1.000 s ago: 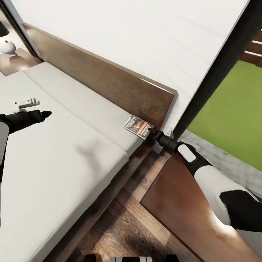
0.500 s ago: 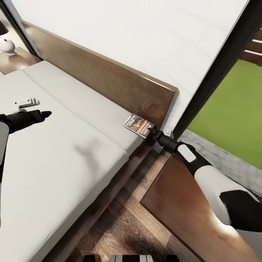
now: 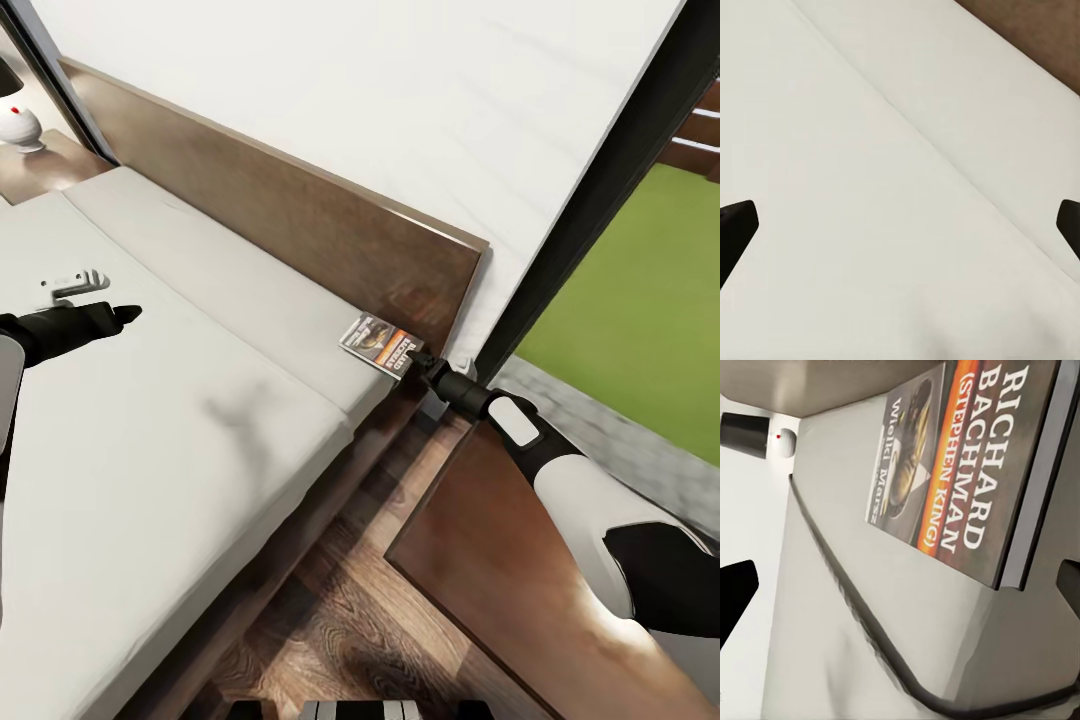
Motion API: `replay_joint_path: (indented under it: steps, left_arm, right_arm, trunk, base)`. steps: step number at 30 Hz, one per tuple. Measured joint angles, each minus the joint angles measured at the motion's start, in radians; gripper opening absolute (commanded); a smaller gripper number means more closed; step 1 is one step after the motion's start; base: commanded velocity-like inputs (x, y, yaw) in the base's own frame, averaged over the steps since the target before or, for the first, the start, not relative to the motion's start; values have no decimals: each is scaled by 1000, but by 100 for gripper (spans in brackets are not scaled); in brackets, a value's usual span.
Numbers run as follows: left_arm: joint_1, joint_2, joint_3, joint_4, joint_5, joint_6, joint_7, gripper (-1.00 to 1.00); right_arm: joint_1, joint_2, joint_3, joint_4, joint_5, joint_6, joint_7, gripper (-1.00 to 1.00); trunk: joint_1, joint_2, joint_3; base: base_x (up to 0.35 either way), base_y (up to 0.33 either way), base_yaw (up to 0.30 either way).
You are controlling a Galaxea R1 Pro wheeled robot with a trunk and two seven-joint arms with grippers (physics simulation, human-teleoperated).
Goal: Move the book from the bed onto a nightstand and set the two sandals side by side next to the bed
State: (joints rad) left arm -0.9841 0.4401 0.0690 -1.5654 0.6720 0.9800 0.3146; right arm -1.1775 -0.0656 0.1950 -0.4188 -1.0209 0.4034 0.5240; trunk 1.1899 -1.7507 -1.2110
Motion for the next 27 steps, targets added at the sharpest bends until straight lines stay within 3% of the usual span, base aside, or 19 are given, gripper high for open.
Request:
replay_joint_path:
  steps: [6, 11, 17, 21, 22, 27]
  left_arm:
    - [0, 0, 0, 0, -1, 0, 0, 100]
    - [0, 0, 0, 0, -1, 0, 0, 100]
    - [0, 0, 0, 0, 0, 0, 0, 100]
    - [0, -1, 0, 0, 0, 0, 0, 100]
    - [0, -1, 0, 0, 0, 0, 0, 100]
    - [0, -1, 0, 0, 0, 0, 0, 100]
  right_arm:
    - [0, 0, 0, 0, -1, -2, 1, 100]
    - [0, 0, 0, 0, 0, -6, 2, 100]
    - [0, -15, 0, 7, 1, -14, -13, 100]
    - [0, -20, 0, 9, 2, -31, -51, 100]
    - [0, -21, 2, 11, 5, -57, -111, 100]
    - [0, -21, 3, 10, 7, -66, -131, 100]
  trunk:
    - [0, 0, 0]
    - [19, -35, -16]
    - [19, -35, -16]
    - [19, -35, -16]
    - [19, -35, -16]
    - [19, -35, -16]
  base:
    - [0, 0, 0]
    - [0, 0, 0]
    - [0, 0, 0]
    - [0, 0, 0]
    - [0, 0, 0]
    - [0, 0, 0]
